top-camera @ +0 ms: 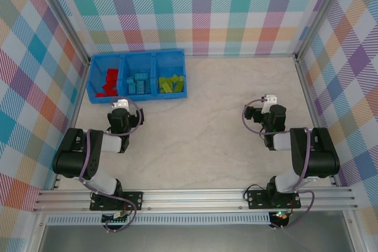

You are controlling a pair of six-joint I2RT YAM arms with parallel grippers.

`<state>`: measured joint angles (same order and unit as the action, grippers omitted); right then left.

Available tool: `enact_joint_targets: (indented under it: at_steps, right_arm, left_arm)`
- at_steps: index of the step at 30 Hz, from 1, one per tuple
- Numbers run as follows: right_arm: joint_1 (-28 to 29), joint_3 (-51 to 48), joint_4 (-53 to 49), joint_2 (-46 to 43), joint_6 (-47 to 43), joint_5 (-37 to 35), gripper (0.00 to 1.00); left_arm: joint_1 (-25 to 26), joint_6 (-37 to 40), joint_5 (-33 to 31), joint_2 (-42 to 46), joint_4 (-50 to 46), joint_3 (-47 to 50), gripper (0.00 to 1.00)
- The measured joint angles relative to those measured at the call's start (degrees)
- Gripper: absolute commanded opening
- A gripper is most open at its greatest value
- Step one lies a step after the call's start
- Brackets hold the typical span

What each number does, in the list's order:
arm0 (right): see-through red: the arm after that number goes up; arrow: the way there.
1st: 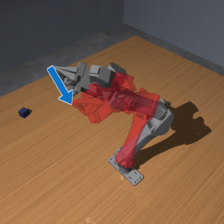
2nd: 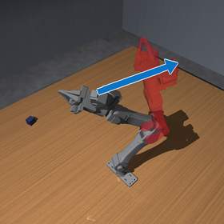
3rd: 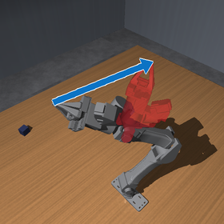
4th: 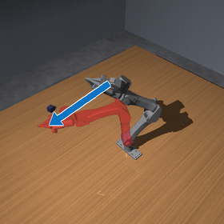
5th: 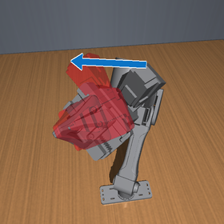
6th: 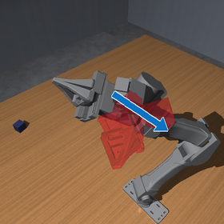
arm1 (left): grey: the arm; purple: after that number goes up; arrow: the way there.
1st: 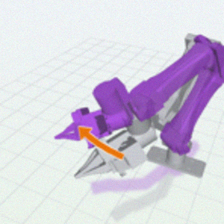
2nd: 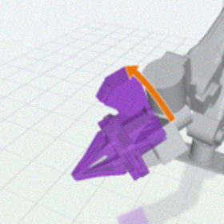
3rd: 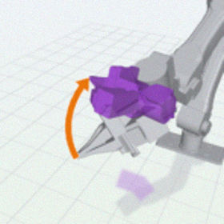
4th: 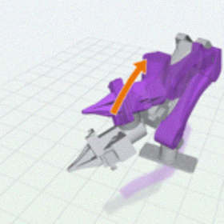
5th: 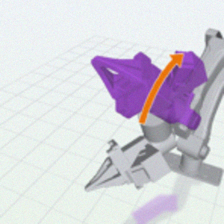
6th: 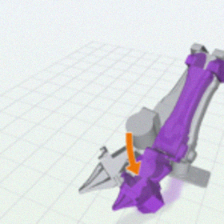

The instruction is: Sort the legos into containers by color

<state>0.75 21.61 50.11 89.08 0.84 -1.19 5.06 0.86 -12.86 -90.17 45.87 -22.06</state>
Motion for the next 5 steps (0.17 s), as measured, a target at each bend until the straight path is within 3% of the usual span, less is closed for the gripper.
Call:
enact_joint_targets:
  at_steps: [5]
  right_arm:
    - [0.0,0.0,0.0,0.0,0.0,0.2,1.00]
  left_arm:
    - [0.0,0.0,0.0,0.0,0.0,0.0,1.00]
